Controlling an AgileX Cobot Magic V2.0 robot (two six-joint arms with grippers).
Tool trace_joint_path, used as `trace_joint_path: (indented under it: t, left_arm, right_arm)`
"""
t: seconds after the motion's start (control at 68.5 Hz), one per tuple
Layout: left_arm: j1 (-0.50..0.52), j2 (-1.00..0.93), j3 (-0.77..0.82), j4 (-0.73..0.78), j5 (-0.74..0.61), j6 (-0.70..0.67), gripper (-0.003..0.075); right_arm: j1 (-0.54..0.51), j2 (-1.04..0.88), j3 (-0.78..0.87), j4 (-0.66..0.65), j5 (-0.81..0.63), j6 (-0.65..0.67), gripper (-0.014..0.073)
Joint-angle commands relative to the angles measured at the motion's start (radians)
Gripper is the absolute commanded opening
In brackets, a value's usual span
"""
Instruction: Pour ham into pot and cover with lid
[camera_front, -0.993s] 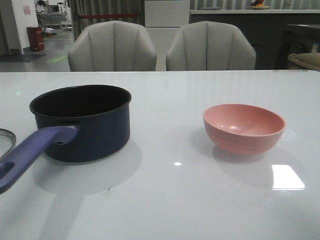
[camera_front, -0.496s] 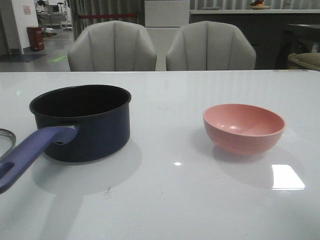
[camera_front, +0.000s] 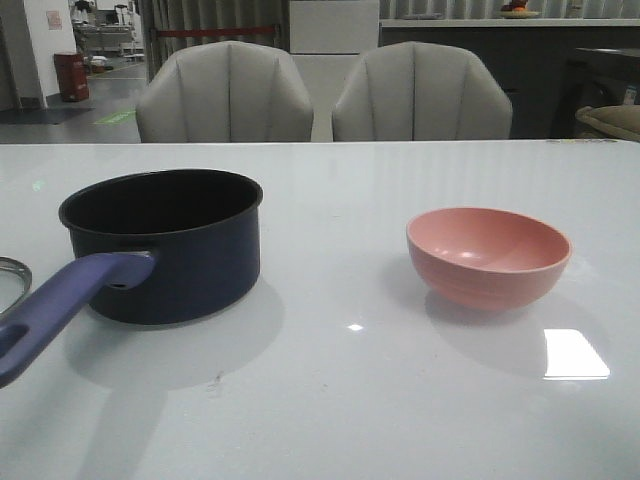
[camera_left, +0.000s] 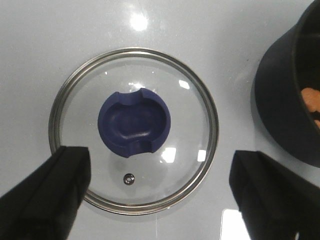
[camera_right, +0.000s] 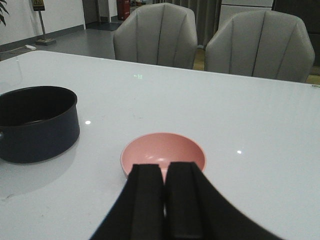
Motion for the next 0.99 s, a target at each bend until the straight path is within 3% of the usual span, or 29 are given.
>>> trace_joint_path:
  t: [0.0,0.204,0.409,0.642,0.978]
  left_arm:
    - [0.002,0.049,-0.09,0.006,0.02,-0.007,0.062]
    - [0.017,0.195,-0.212,0.023,0.112,-0.05,0.0693]
    - [0.019,0.302,-0.291,0.03,0.172,-0.052,0.0692]
    - [0.019,0.367,-0.293,0.069,0.175,-0.134,0.0691]
    - [0.019,0.401,-0.293,0.072,0.165,-0.134,0.0682]
  right_arm:
    - [-0.002,0.007,-0.028,0.003,-0.082,-0.01,0.0157]
    - [-0.002,0.007,-0.028,0.003,-0.081,-0.01,0.0157]
    - [-0.002,0.007,-0.028,0.003,-0.081,-0.01,0.0157]
    - [-0.002,0.007,-0.028,0.003,-0.08,-0.01,0.0157]
    - [-0.002,0.007,-0.028,0.003,-0.08,-0.01,0.0157]
